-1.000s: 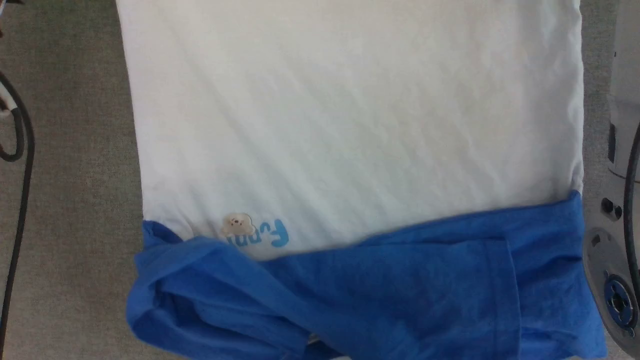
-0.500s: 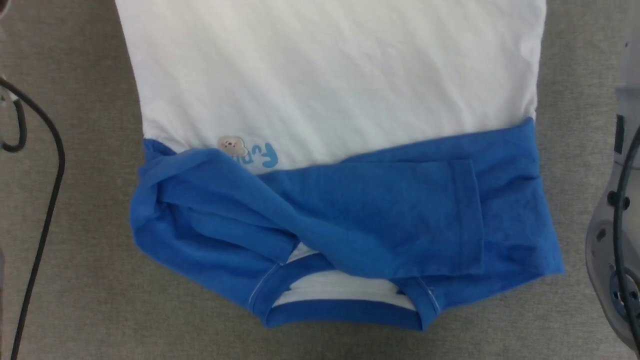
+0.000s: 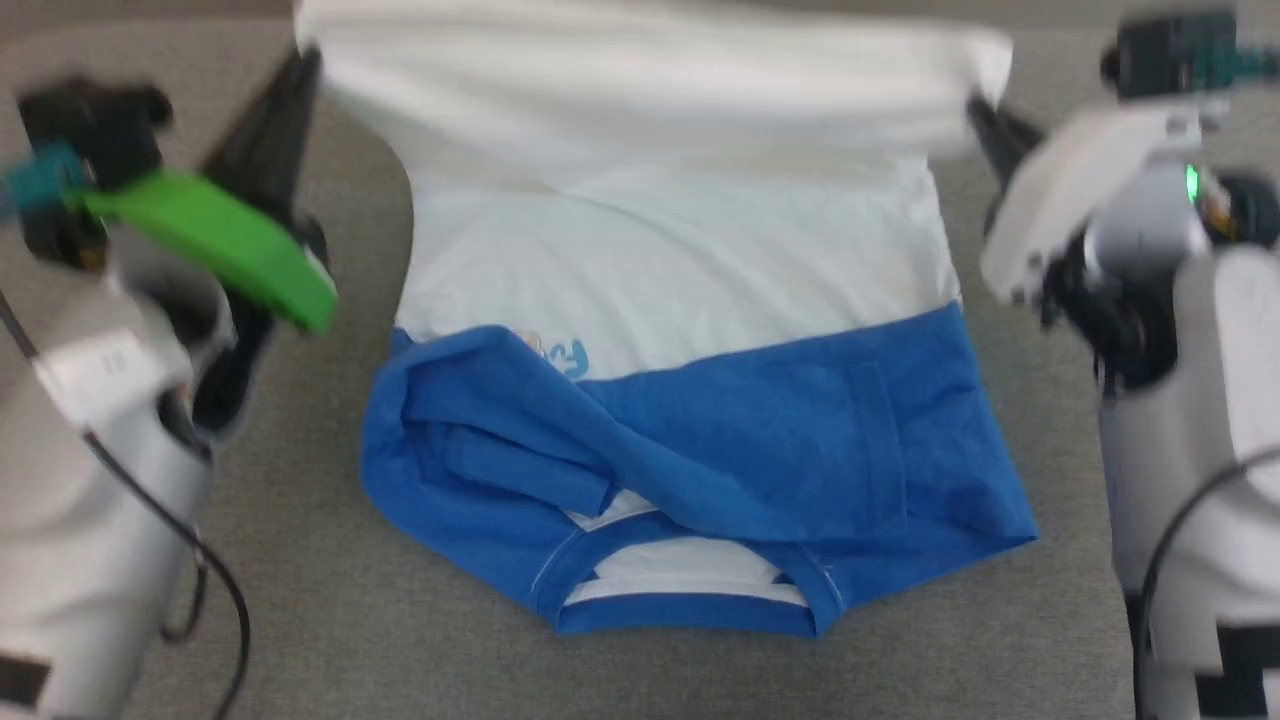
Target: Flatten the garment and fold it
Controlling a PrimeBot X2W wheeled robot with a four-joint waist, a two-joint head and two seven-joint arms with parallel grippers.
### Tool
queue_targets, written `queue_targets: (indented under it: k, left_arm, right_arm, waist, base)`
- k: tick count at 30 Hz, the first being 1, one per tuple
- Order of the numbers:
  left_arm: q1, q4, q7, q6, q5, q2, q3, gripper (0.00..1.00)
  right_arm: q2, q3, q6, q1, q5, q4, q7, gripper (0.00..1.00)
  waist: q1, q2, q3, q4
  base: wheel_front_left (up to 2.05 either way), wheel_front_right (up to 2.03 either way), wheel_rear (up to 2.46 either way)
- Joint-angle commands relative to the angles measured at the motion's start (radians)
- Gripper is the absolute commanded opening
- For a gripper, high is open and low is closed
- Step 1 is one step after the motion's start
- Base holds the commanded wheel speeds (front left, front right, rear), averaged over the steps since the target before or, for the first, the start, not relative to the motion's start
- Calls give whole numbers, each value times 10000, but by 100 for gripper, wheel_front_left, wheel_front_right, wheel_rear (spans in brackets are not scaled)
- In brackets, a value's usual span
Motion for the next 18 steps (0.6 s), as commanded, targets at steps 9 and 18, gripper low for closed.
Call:
queue_targets:
  k: [9, 18]
  left_arm:
    - [4267, -2464, -508, 1330, -375, 144, -222, 0]
    - [6531, -2924, -530, 2342, -511, -75, -653, 0]
  right_arm:
    - [160, -987, -15, 4465, 1312, -2329, 240, 0]
    - [246, -1259, -15, 6878, 2031, -2880, 294, 0]
  waist:
    - [1, 0, -2690, 58]
    - [1, 0, -2971, 54]
  base:
    - [0, 0, 0]
    - [0, 0, 0]
